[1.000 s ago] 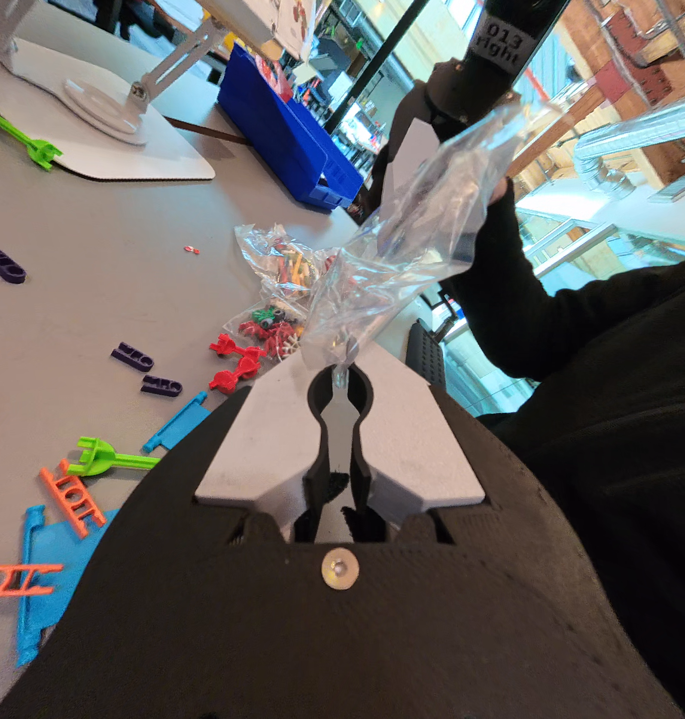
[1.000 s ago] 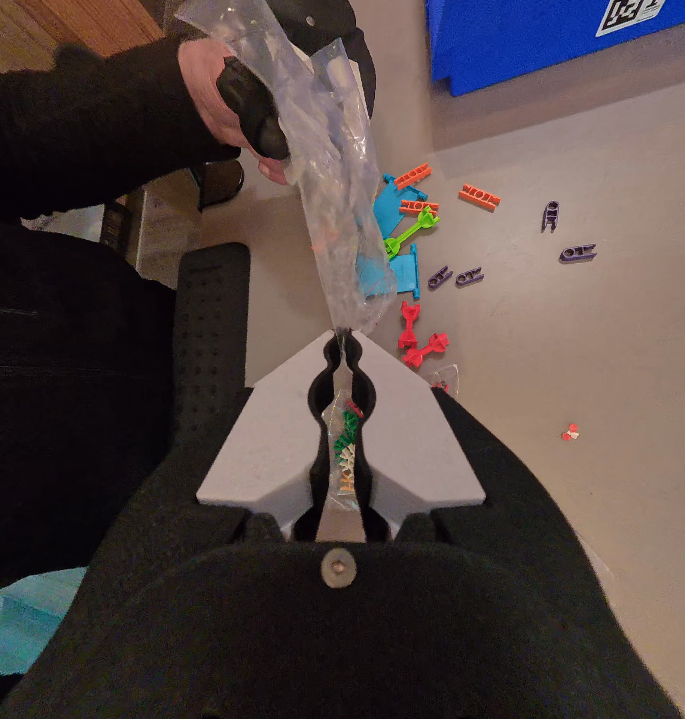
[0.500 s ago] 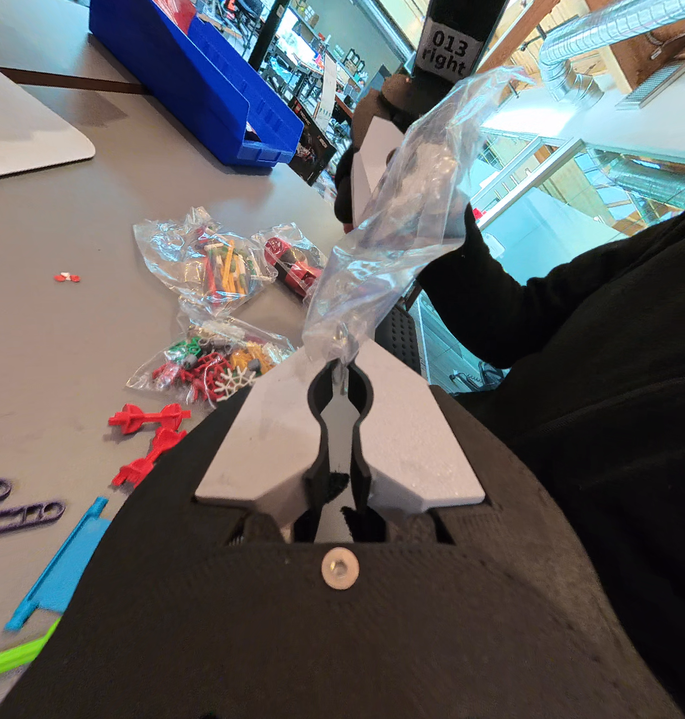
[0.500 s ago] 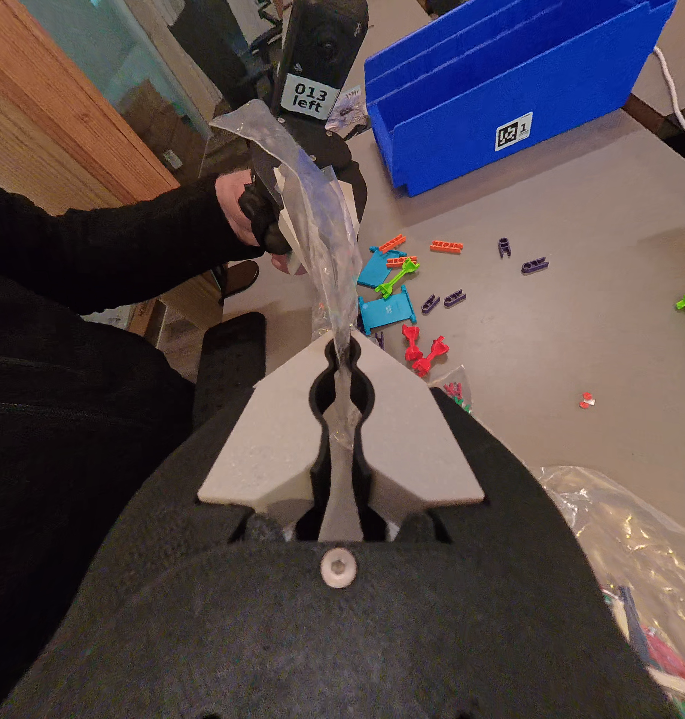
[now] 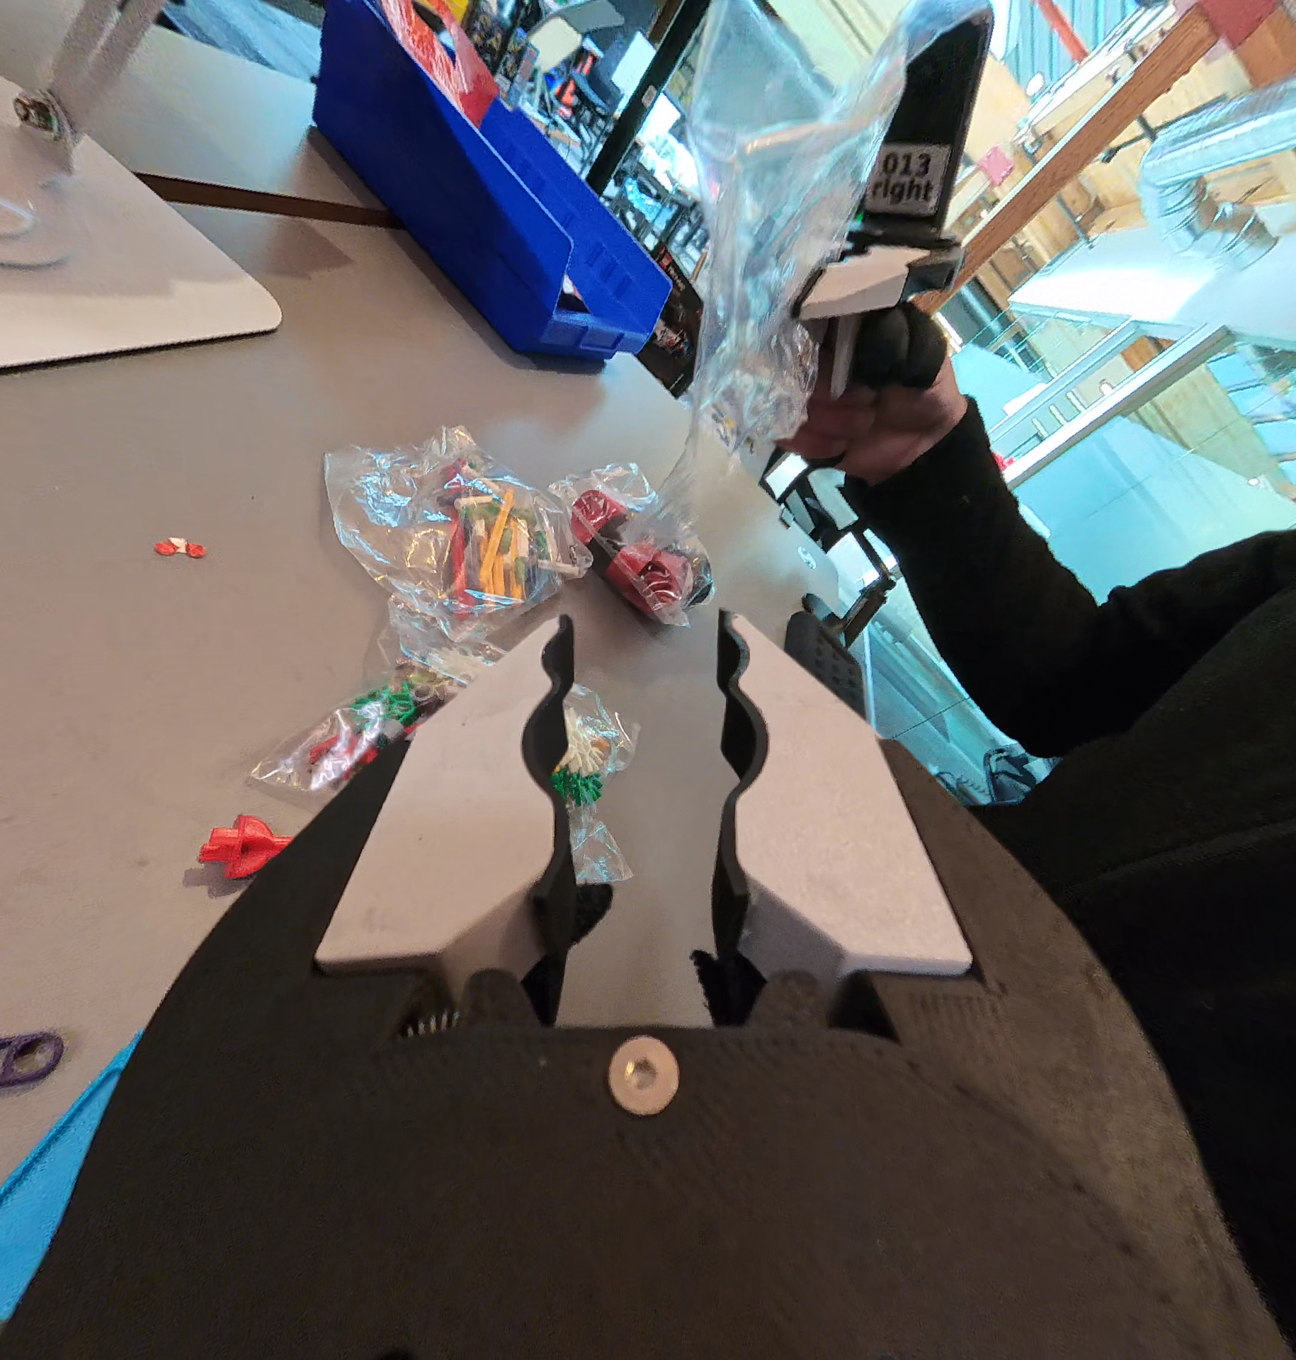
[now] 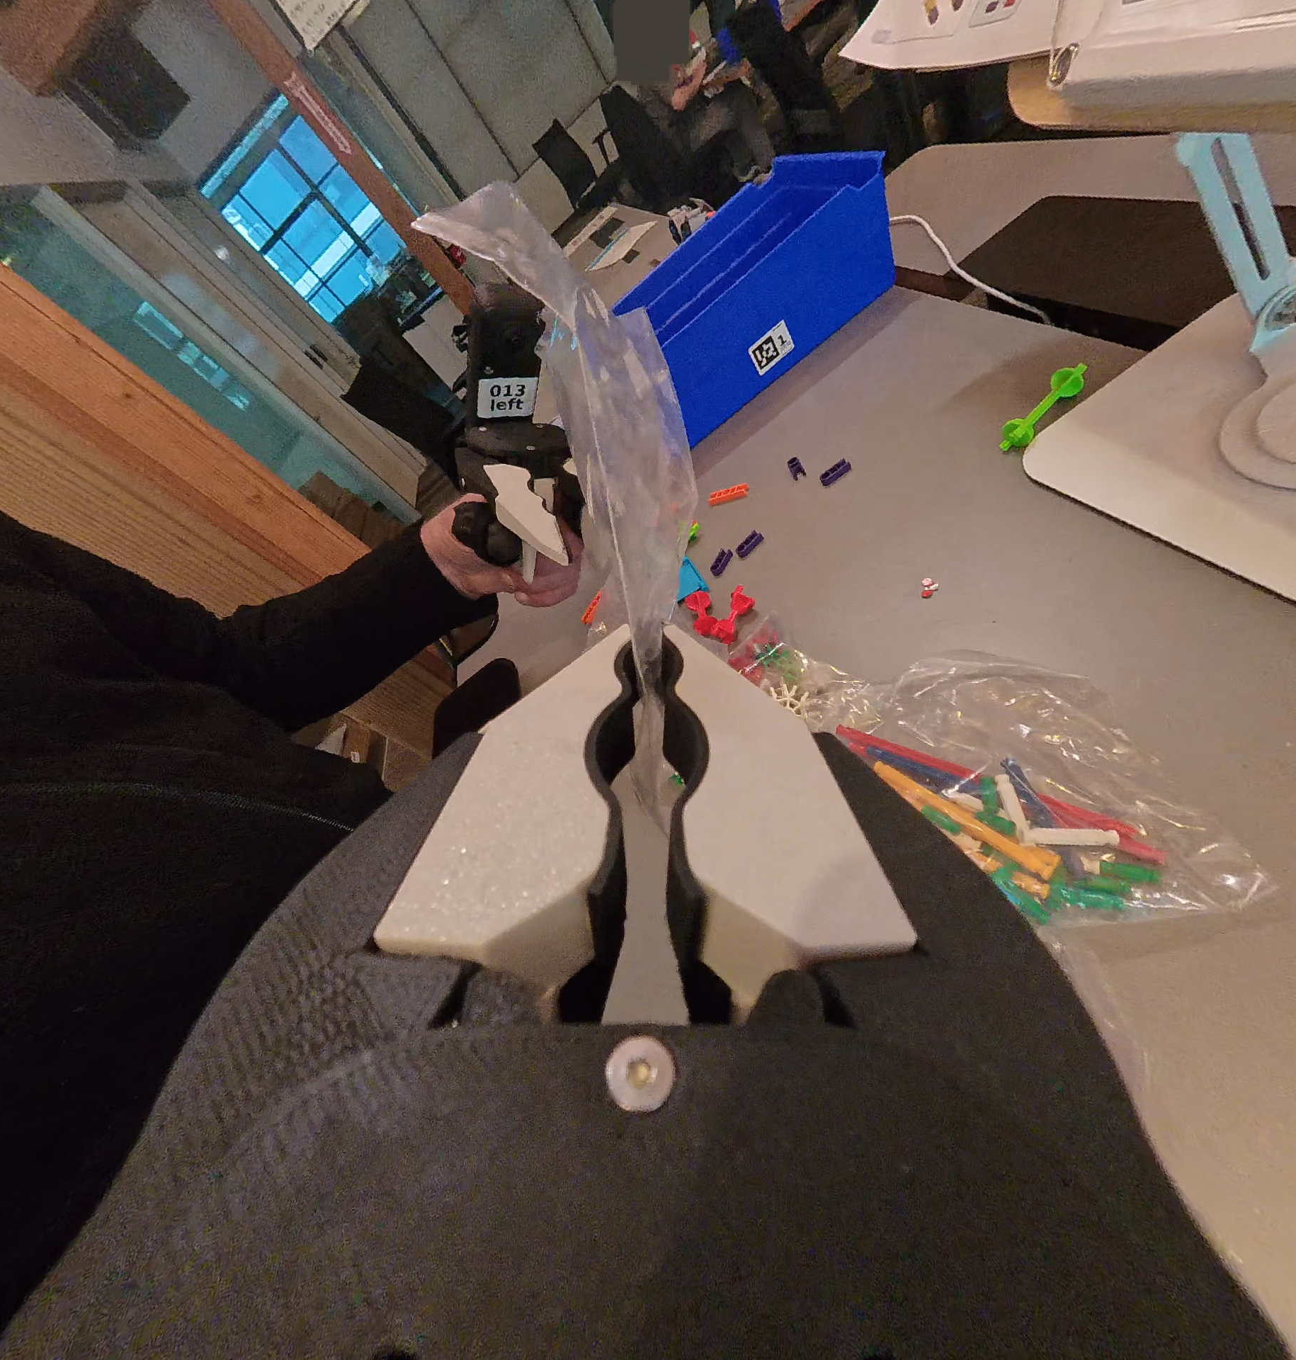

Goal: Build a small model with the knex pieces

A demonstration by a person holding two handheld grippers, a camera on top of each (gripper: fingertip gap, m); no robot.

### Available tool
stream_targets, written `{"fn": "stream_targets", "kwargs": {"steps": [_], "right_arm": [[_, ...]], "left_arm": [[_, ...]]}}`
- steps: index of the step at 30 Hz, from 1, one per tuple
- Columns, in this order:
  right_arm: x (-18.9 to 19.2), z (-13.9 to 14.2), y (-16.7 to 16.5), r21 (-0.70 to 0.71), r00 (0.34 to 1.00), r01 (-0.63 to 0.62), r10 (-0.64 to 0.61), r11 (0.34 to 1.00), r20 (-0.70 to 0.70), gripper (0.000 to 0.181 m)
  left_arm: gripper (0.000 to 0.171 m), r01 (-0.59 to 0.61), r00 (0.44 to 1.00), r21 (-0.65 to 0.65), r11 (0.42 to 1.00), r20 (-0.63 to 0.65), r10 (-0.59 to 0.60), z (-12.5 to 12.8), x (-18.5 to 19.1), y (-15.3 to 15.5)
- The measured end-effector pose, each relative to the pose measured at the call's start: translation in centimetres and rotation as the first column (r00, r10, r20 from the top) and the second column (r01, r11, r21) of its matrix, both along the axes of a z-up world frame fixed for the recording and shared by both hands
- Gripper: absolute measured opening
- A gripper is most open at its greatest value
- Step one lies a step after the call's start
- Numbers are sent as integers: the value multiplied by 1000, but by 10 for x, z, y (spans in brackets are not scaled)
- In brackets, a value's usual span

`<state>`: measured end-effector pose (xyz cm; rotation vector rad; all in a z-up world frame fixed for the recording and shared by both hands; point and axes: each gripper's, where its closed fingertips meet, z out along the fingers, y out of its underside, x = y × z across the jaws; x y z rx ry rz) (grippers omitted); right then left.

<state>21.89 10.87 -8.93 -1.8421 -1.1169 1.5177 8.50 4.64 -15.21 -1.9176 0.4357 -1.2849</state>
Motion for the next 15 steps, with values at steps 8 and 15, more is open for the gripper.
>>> {"fn": "stream_targets", "kwargs": {"steps": [8, 15], "right_arm": [[109, 29, 73, 112, 960, 278, -281, 954, 15, 0], [223, 43, 157, 379, 765, 500, -602, 779, 228, 0]], "left_arm": [[41, -51, 998, 109, 993, 52, 46, 0, 37, -17], [43, -62, 998, 87, 994, 12, 61, -22, 49, -24]]}}
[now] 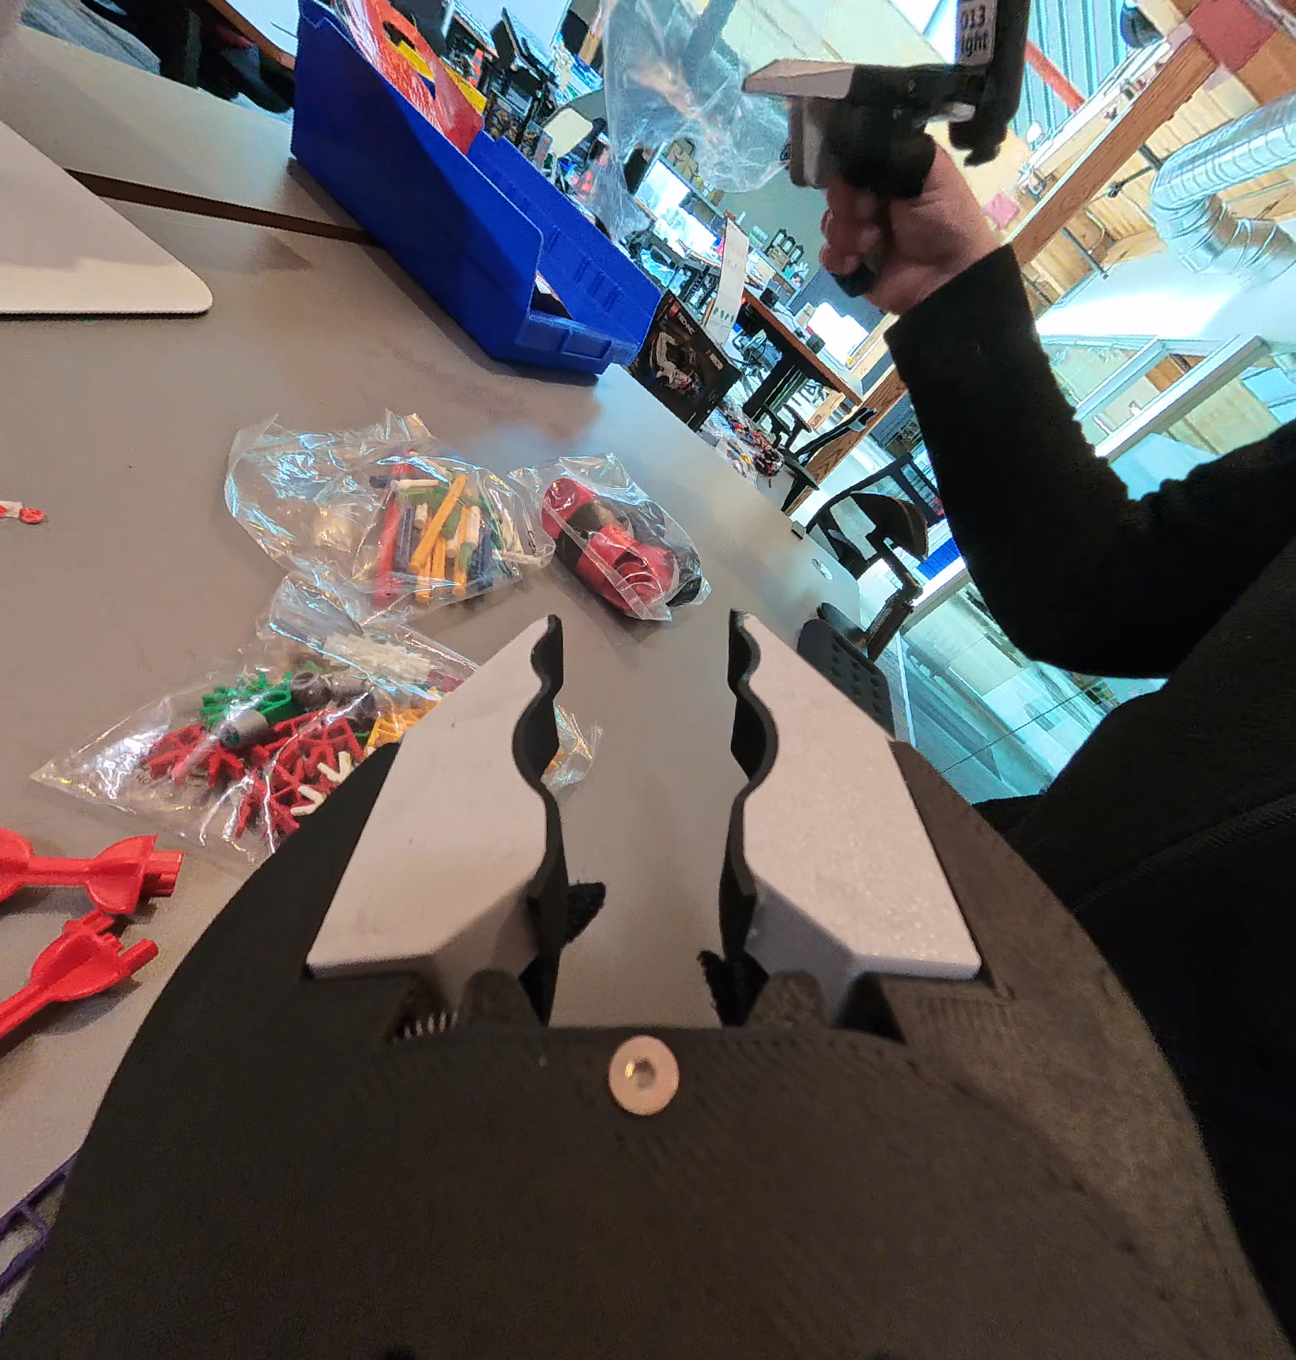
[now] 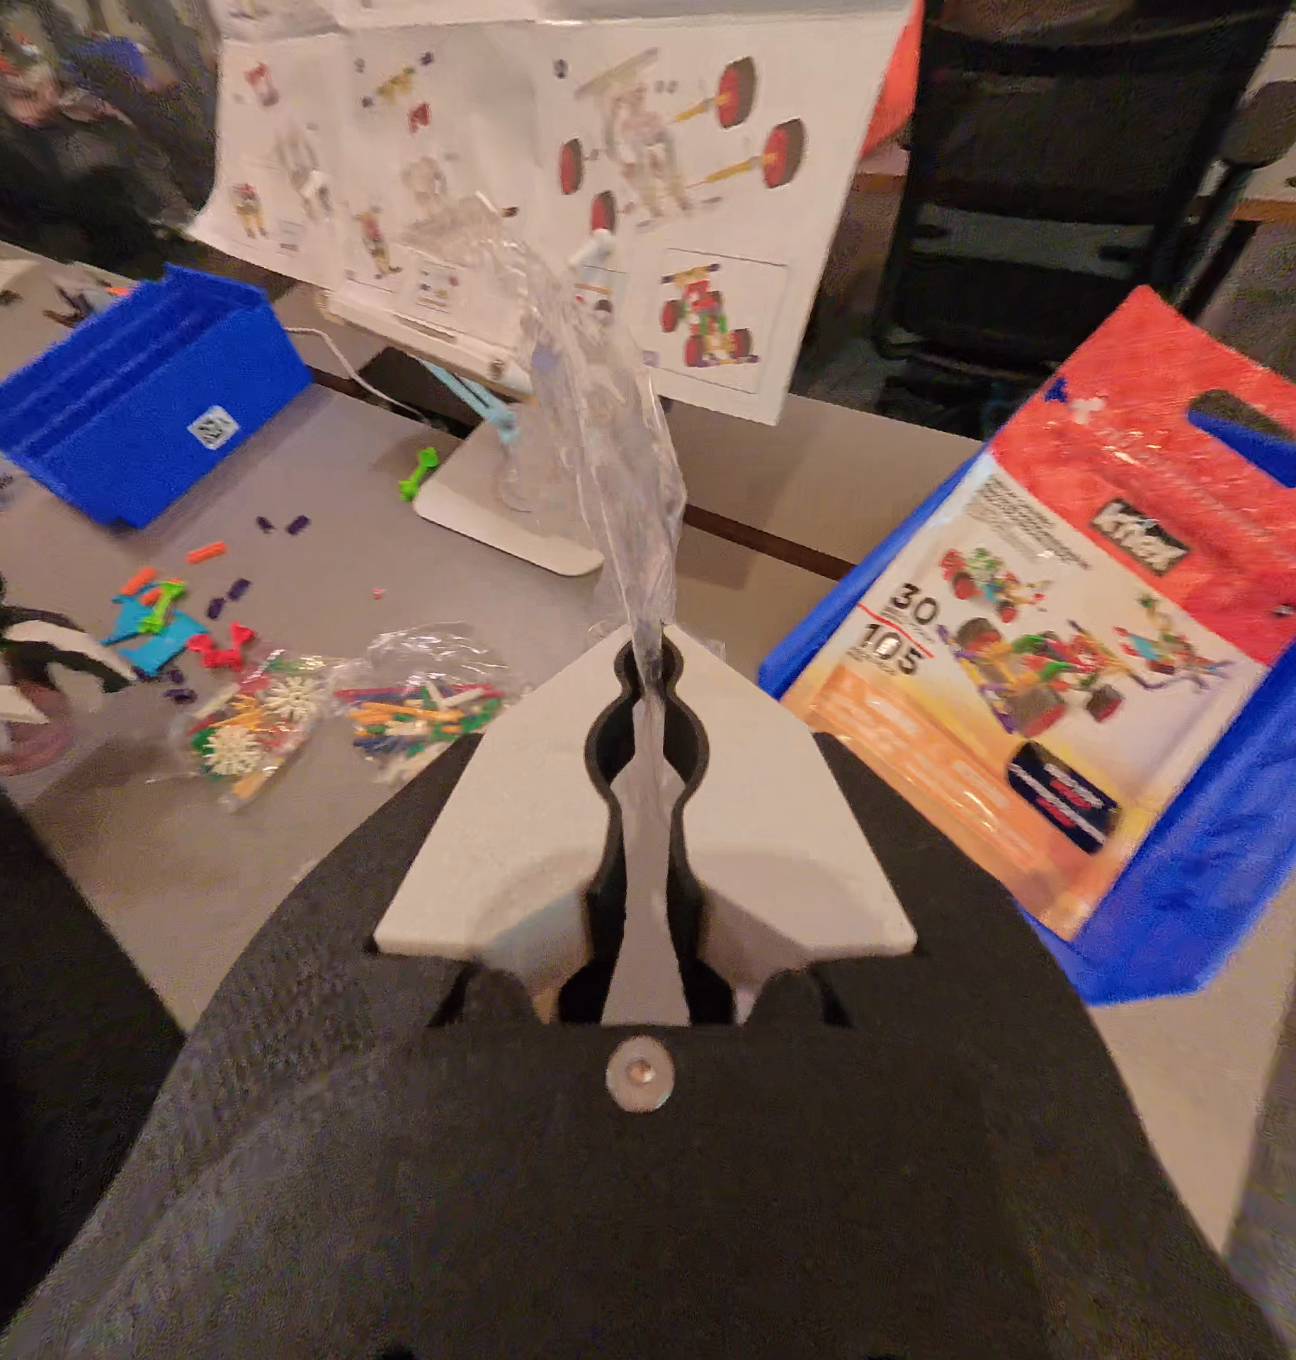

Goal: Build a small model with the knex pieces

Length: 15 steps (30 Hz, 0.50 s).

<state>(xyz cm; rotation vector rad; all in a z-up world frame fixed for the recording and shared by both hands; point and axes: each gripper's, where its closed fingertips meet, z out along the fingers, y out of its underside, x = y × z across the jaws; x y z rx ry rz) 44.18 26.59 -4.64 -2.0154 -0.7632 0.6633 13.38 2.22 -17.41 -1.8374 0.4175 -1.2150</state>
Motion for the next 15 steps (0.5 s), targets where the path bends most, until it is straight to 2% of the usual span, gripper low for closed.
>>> {"fn": "stream_targets", "kwargs": {"steps": [4, 8, 9, 11, 12, 13, 15], "right_arm": [[48, -6, 45, 65, 952, 228, -237, 971, 195, 0], [79, -28, 87, 152, 812, 422, -447, 894, 375, 0], [76, -37, 97, 152, 803, 436, -460, 887, 378, 3], [52, -67, 107, 52, 842, 402, -392, 914, 370, 54], [35, -80, 106, -20, 884, 352, -326, 936, 334, 71], [26, -86, 105, -57, 909, 331, -302, 942, 288, 76], [29, -90, 104, -56, 915, 323, -297, 945, 273, 83]], "left_arm": [[42, -18, 1000, 5, 1000, -20, 18, -1, -2, 6], [43, -22, 999, 2, 1000, -26, 22, -2, 0, 7], [43, -18, 999, -3, 1000, -28, 18, -3, 1, 7], [43, -11, 999, -6, 1000, -38, 11, -4, 1, 5], [44, -8, 999, -2, 1000, -47, 7, -4, 1, 4], [44, -3, 999, 0, 1000, -52, 3, -3, 1, 2], [44, -10, 998, 7, 1000, -56, 10, -1, -4, -1]]}}
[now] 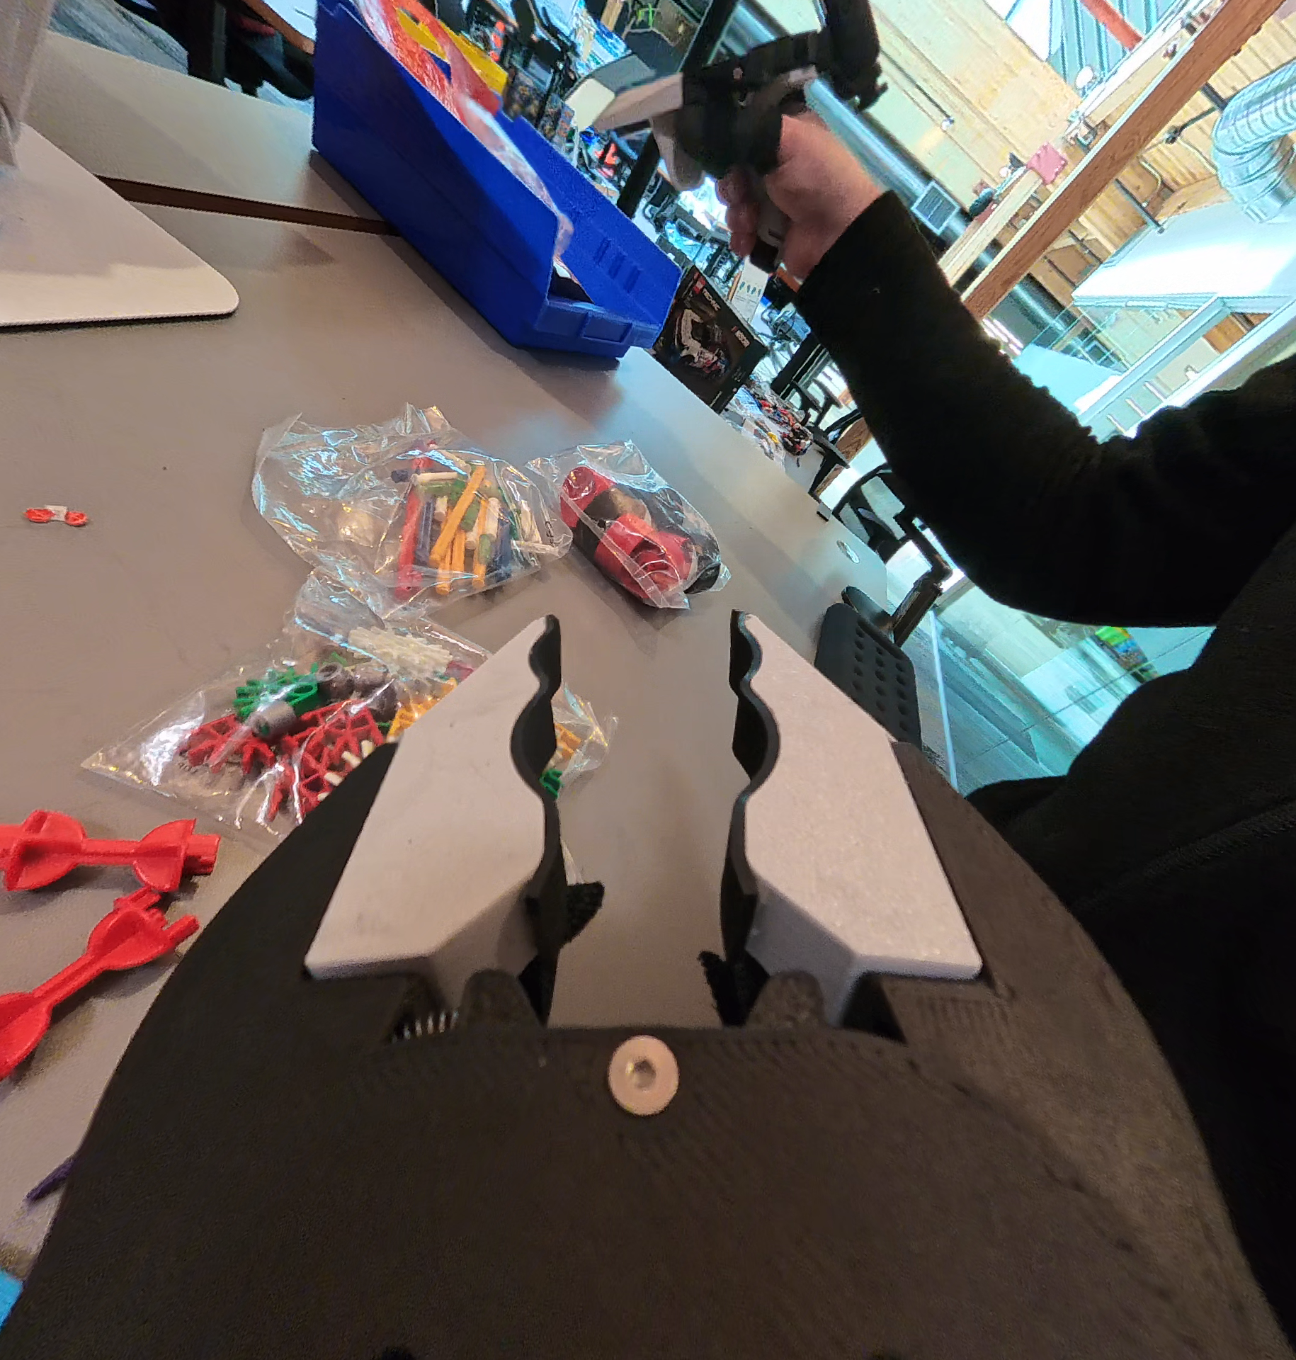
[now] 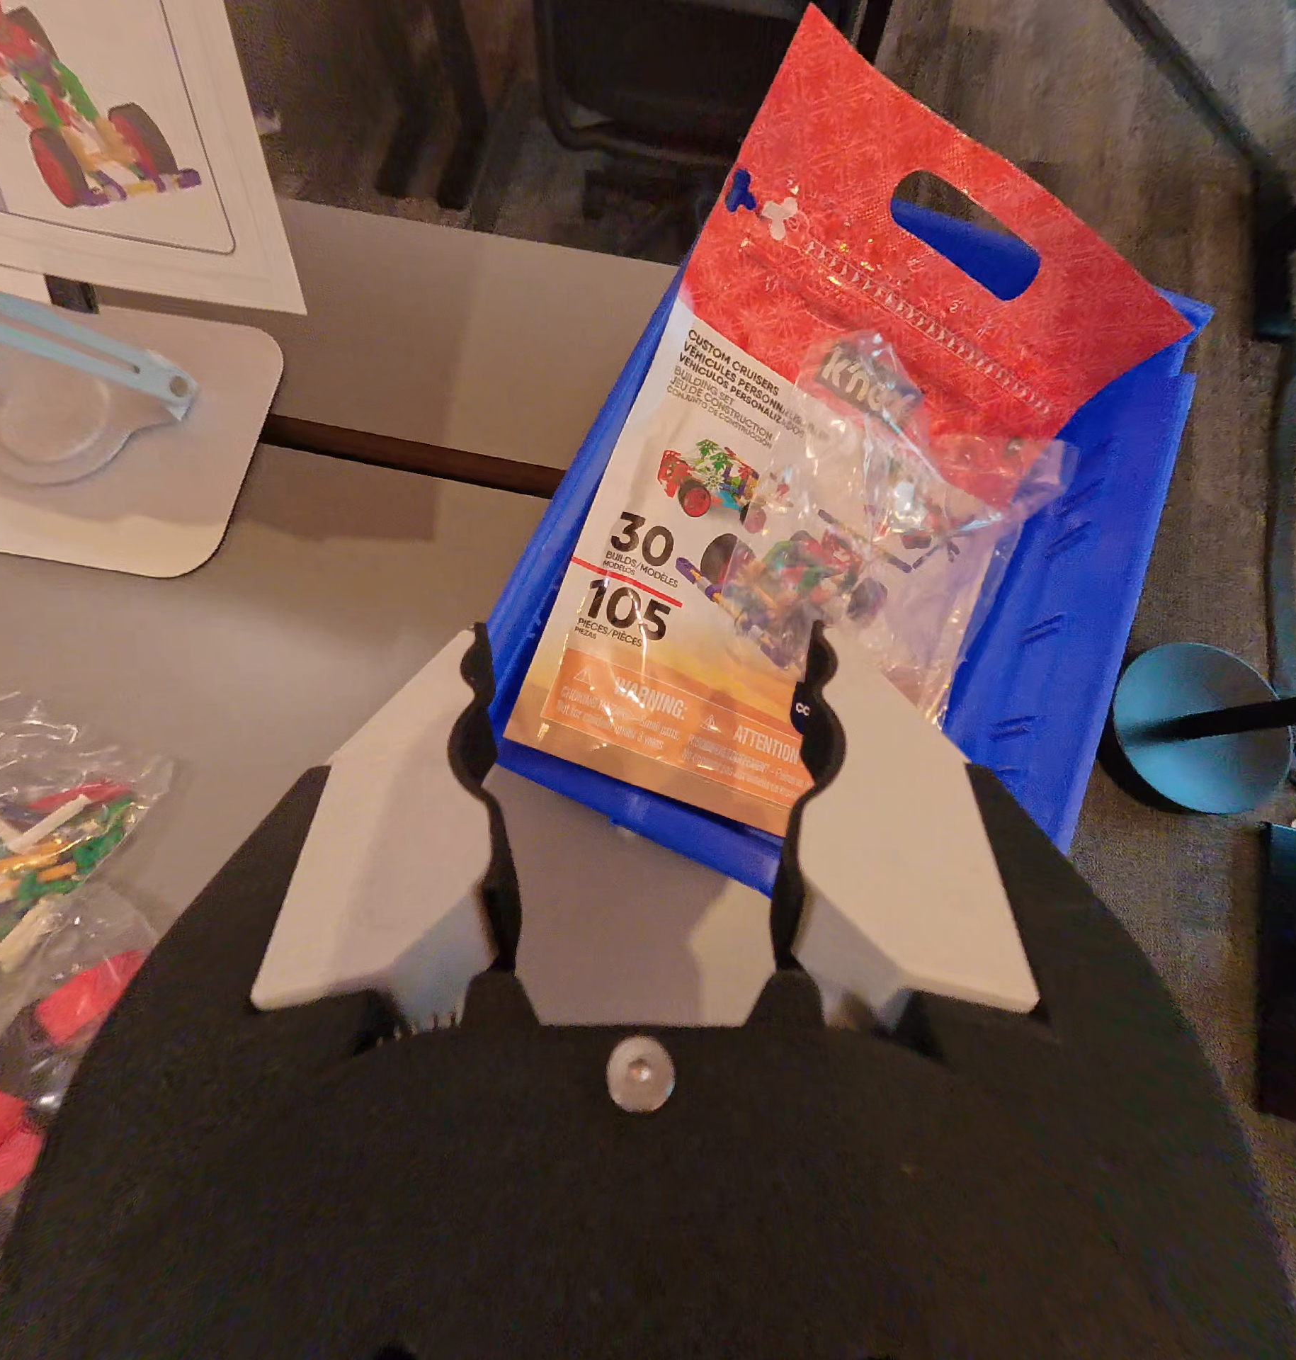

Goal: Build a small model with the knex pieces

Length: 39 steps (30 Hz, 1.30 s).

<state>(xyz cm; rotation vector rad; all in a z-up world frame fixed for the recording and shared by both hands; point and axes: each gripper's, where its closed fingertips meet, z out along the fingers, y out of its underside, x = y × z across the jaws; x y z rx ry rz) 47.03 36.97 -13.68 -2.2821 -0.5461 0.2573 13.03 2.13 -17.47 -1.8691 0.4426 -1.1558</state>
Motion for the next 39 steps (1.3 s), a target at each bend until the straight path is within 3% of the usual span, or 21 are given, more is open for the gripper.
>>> {"fn": "stream_targets", "kwargs": {"steps": [3, 6, 10, 14, 16, 20, 24, 26, 28, 32, 35, 37, 39], "right_arm": [[-1, 17, -8, 35, 988, -44, 49, 998, -147, 79], [1, 37, -23, 61, 987, -78, 86, 995, -139, 68], [-62, 60, -74, 101, 937, -308, 320, 946, -144, 68], [-133, 42, -134, 44, 832, -541, 542, 840, -118, 70], [-154, 25, -152, 13, 810, -579, 577, 815, -104, 74], [-205, -3, -205, -38, 695, -714, 702, 699, -155, 74], [-245, -35, -254, -94, 599, -801, 786, 592, -154, 74], [-261, -51, -265, -109, 599, -801, 792, 589, -122, 74], [-270, -67, -261, -121, 635, -770, 772, 626, -46, 74], [-256, -94, -243, -165, 696, -696, 713, 699, 84, 74], [-227, -73, -231, -92, 783, -617, 621, 782, 30, 62], [-204, -69, -233, -122, 826, -563, 561, 817, -55, 73], [-186, -80, -243, -172, 838, -543, 543, 822, -55, 83]], "left_arm": [[44, -31, 1000, -4, 1000, 2, 31, -1, -12, -5], [45, -78, 997, -14, 997, -2, 78, -4, -27, -5], [49, -113, 992, -13, 994, -58, 112, -8, -35, -1], [50, -122, 981, 0, 992, -150, 121, -12, -35, 7], [51, -132, 966, 7, 991, -226, 130, -18, -37, 9], [57, -147, 926, -15, 989, -352, 133, -34, -44, 6], [60, -149, 911, -49, 988, -395, 118, -47, -38, 0], [60, -128, 907, -49, 991, -409, 97, -51, -29, -4], [60, -108, 890, -61, 992, -450, 70, -58, -23, -8], [60, -79, 884, -51, 996, -466, 46, -57, -13, -14], [60, -78, 884, -37, 996, -464, 52, -52, -14, -18], [59, -80, 889, -38, 996, -455, 54, -50, -16, -20], [59, -78, 892, -41, 996, -449, 51, -50, -16, -22]]}}
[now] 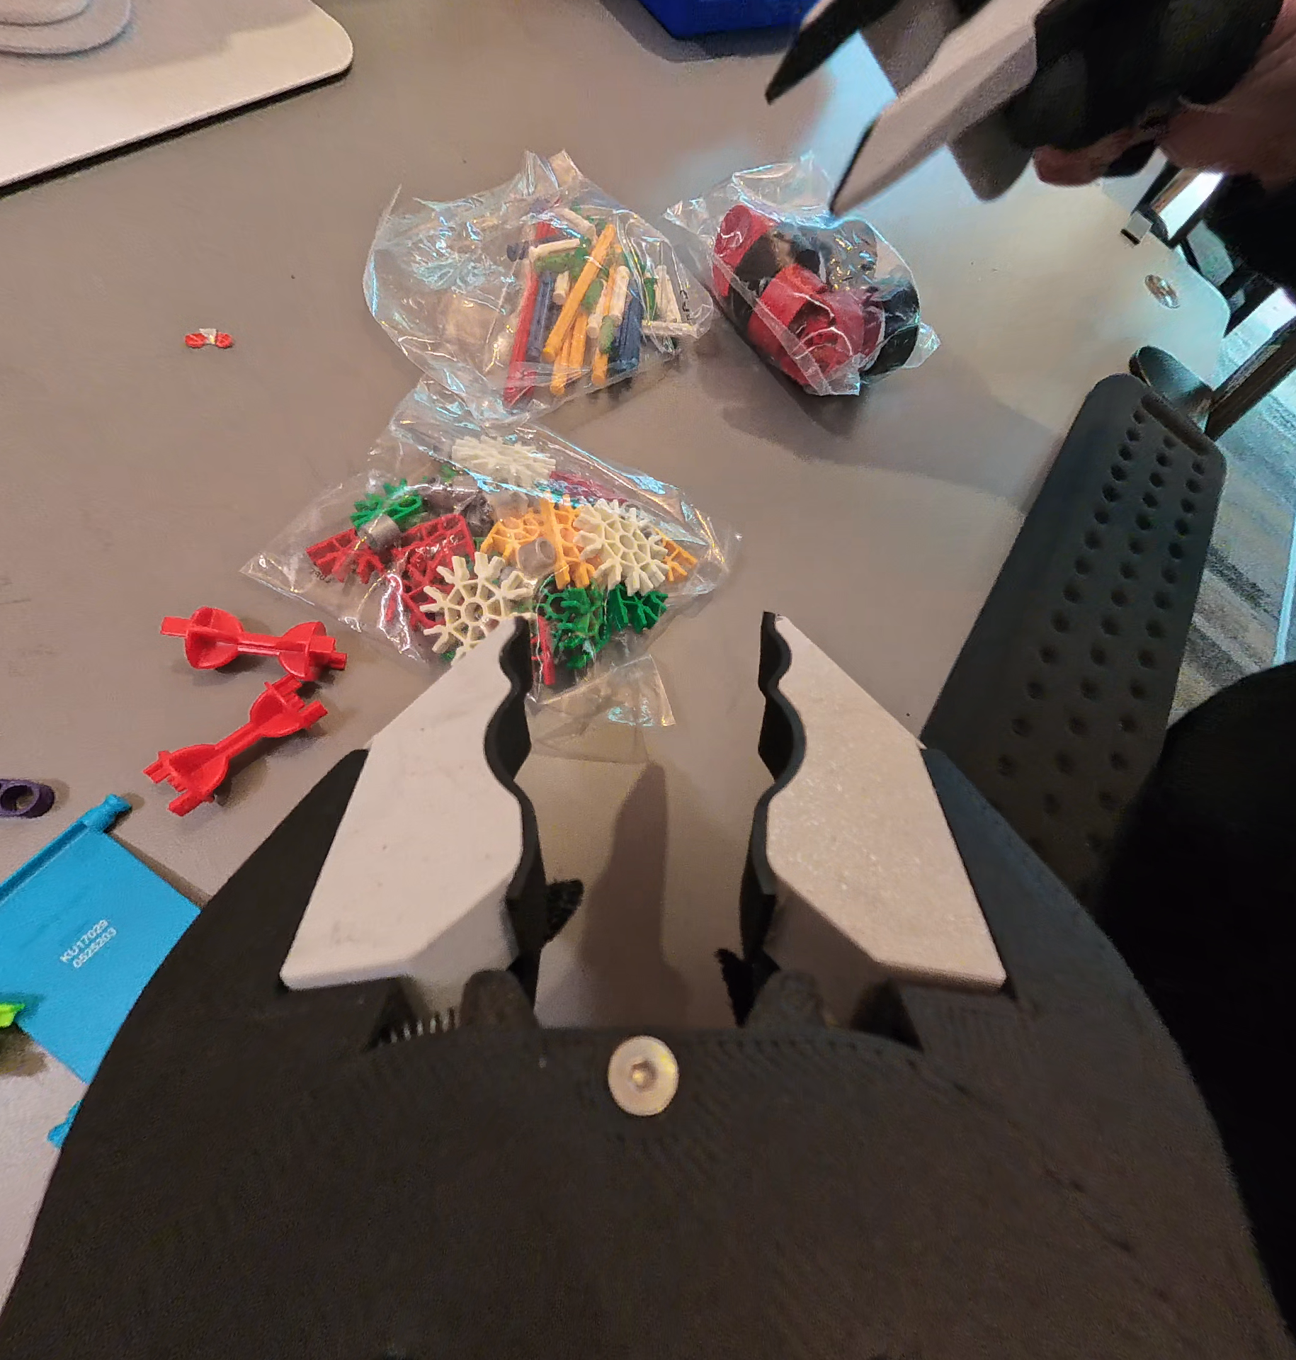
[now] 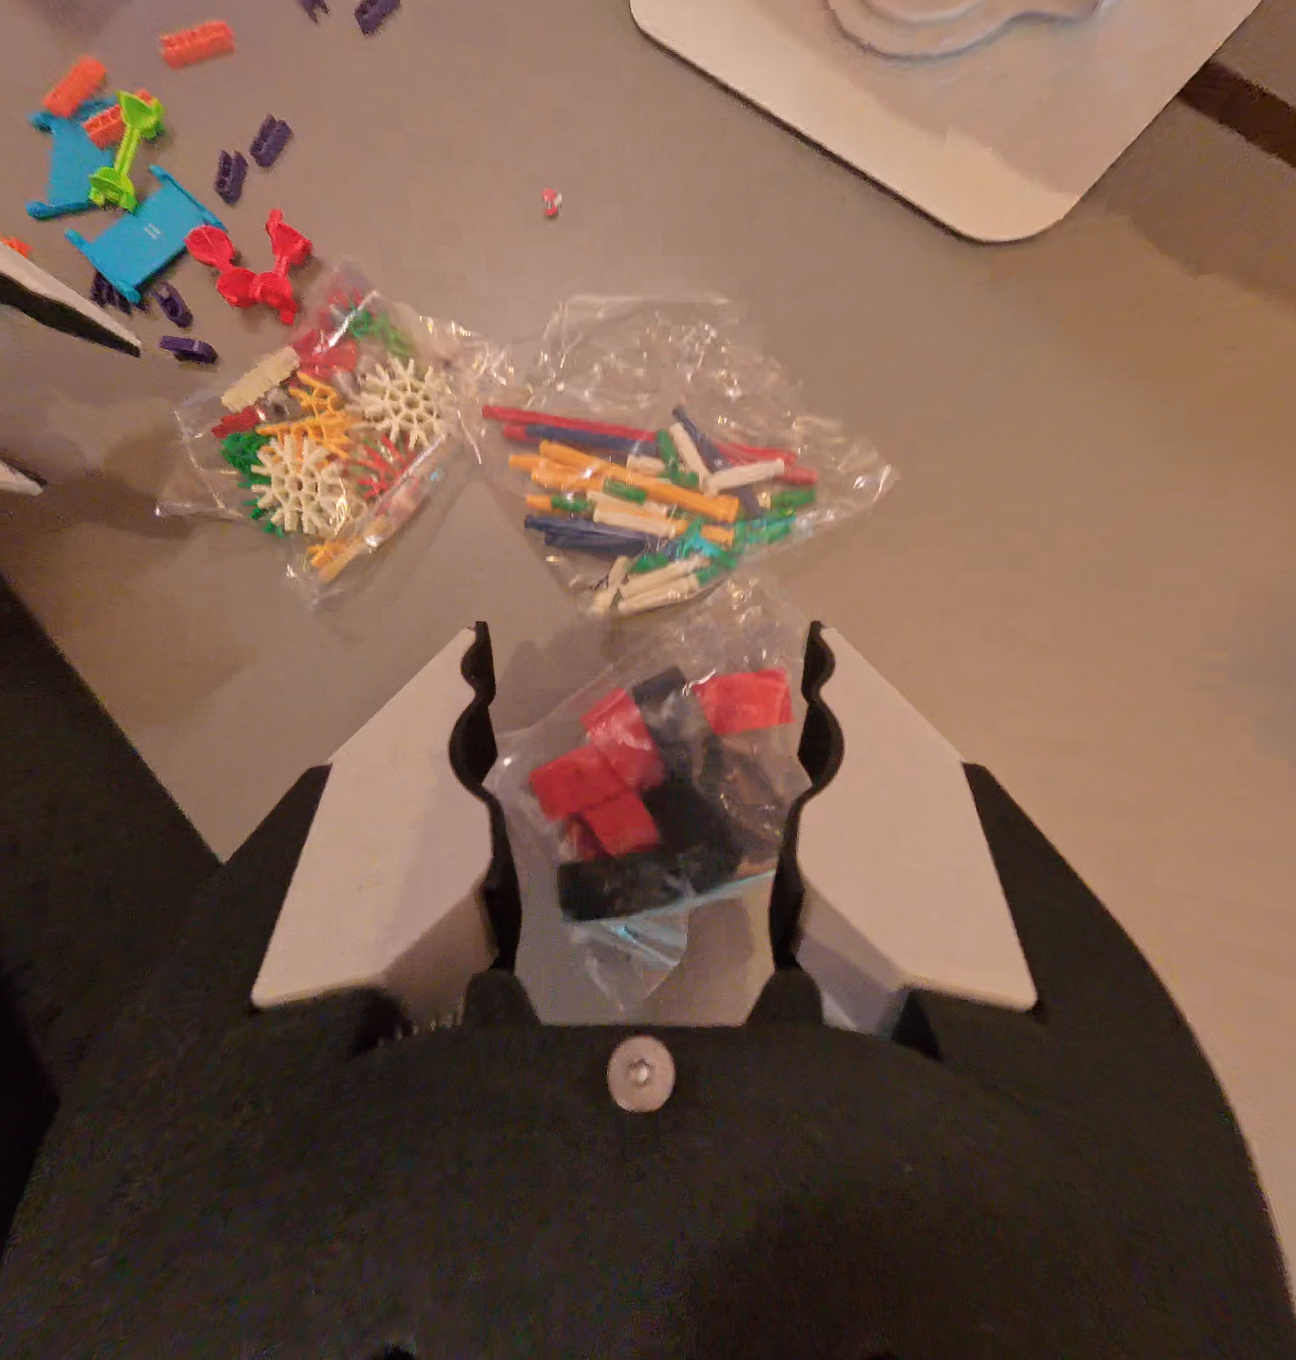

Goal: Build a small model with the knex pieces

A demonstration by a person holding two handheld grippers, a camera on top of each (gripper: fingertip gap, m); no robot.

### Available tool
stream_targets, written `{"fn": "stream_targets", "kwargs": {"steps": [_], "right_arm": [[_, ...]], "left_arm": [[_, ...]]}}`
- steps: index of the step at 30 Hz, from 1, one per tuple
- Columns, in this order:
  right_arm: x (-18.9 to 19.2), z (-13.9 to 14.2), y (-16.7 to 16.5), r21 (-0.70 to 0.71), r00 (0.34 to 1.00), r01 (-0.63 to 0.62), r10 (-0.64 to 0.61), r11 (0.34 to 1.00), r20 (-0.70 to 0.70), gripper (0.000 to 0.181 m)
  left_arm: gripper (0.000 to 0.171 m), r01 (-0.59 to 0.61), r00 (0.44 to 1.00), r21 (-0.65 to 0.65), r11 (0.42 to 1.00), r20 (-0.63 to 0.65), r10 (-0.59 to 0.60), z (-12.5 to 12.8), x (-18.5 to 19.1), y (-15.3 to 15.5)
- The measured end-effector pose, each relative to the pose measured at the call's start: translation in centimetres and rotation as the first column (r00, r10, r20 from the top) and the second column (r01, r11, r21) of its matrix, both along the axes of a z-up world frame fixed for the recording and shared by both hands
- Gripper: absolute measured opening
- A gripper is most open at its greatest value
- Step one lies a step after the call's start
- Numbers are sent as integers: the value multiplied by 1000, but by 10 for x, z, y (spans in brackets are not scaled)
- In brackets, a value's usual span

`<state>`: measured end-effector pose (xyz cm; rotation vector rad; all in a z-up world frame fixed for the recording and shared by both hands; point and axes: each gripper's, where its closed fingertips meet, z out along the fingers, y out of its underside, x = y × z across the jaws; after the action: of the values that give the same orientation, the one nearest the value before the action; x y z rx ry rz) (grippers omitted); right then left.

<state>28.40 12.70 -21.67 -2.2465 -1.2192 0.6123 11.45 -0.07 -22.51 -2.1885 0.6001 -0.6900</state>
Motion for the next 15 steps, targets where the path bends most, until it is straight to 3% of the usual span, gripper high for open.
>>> {"fn": "stream_targets", "kwargs": {"steps": [2, 7, 12, 15], "right_arm": [[9, -16, -12, -12, 999, -4, 5, 1000, 44, 87], [27, -44, -14, 47, 995, 47, -51, 998, 85, 66], [68, -42, 3, 65, 983, 108, -116, 992, 145, 63], [66, -18, 6, 93, 988, 106, -116, 990, 99, 69]], "left_arm": [[60, 14, 1000, -3, 1000, 3, -14, 0, 4, 0], [60, 75, 997, -3, 997, -17, -75, 1, 19, 4], [67, 84, 994, -14, 996, -76, -84, -13, 18, 9], [69, 76, 993, -8, 997, -95, -77, -18, 17, 10]]}}
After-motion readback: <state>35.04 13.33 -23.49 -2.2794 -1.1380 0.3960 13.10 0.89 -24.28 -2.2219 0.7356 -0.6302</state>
